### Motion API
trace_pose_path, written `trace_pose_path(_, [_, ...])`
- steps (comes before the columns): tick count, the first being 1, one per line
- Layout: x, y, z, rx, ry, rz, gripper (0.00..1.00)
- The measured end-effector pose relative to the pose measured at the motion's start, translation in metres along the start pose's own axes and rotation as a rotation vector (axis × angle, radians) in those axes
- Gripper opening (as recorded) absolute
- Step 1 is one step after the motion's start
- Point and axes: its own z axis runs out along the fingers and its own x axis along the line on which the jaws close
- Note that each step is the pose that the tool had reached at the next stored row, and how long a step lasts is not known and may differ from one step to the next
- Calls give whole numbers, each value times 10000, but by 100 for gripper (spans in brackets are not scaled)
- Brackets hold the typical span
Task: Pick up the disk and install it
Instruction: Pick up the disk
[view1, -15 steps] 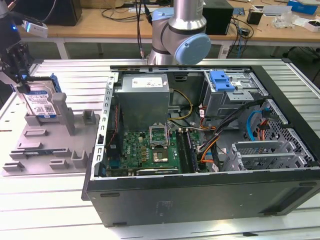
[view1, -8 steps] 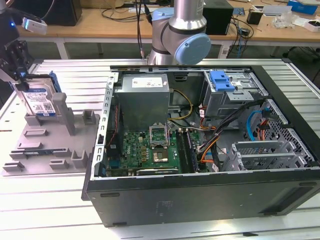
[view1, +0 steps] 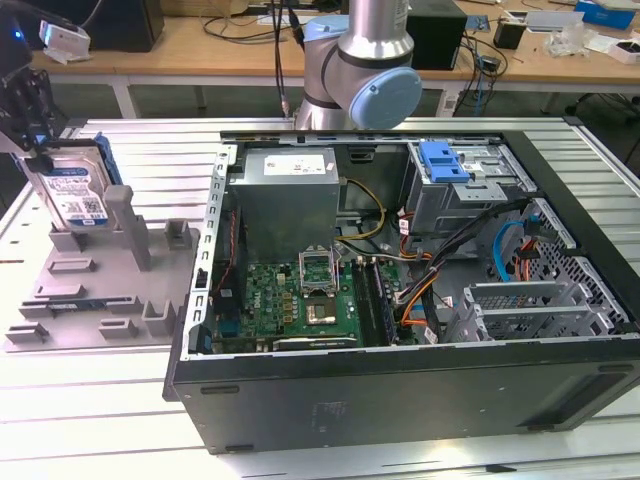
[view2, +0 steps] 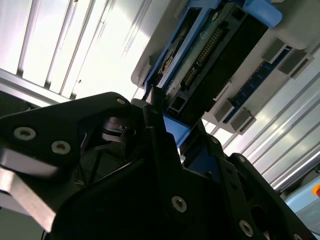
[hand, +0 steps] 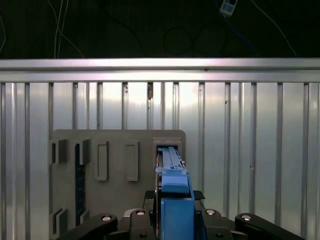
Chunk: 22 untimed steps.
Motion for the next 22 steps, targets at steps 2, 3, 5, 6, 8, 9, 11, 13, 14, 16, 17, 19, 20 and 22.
trace_pose_path(2, [2,0,-30,-1,1,1,37])
trace_pose_path(3, [3,0,-47,0,0,0,37])
trace_pose_path(5, [4,0,-84,0,0,0,37])
trace_pose_path(6, [5,0,-100,0,0,0,37])
trace_pose_path(8, [8,0,-147,0,0,1,37])
trace_pose_path(9, [8,0,-166,0,0,1,37])
trace_pose_path(11, [12,0,-226,1,0,1,37])
trace_pose_path(13, [14,1,-271,0,0,1,37])
trace_pose_path(14, [15,0,-291,1,0,1,37])
trace_pose_path(16, [17,1,-333,1,0,1,37])
trace_pose_path(17, [19,1,-360,1,0,1,37])
trace_pose_path(19, [21,1,-402,0,0,1,37])
trace_pose_path(20, [22,1,-424,0,0,0,37])
trace_pose_path(22, [24,1,-468,1,2,0,37])
